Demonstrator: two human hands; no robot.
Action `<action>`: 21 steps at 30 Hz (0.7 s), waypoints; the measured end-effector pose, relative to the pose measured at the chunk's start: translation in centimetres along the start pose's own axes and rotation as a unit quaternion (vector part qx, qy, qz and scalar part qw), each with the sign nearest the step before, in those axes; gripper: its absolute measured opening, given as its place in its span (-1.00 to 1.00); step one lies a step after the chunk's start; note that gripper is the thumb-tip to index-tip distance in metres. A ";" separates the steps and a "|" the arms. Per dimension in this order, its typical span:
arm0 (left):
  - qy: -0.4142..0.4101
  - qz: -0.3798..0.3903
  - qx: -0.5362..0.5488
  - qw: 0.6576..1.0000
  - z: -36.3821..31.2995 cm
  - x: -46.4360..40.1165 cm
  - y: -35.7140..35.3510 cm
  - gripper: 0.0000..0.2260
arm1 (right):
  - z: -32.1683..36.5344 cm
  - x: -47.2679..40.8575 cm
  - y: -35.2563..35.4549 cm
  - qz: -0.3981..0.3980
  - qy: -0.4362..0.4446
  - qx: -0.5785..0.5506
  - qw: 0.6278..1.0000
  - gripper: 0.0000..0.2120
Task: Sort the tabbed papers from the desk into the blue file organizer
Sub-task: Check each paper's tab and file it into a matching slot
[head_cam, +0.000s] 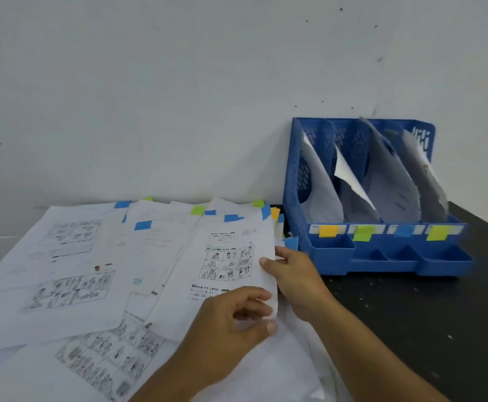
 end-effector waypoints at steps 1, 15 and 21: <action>0.005 -0.014 -0.011 1.000 0.0 -0.1 0.2 -0.74 | 0.2 0.0 0.5 -0.012 0.010 0.009 1.000 -0.83; 0.229 -0.180 0.215 0.932 2.3 -4.6 7.8 -0.62 | 6.3 4.1 4.8 0.112 0.064 -0.050 0.990 -0.77; 0.164 -0.131 0.215 0.954 0.0 -6.1 7.3 -0.85 | 7.9 5.2 7.1 0.038 0.095 -0.061 0.993 -0.80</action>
Point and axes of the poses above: each hand's wrist, its own x-axis away from the middle knuckle, its own y-axis out of the back of the hand, z = x × y, the point moved 4 cm from there along -x, towards the middle knuckle, and after that the axes turned 7 degrees about -x, right-handed, at the moved point
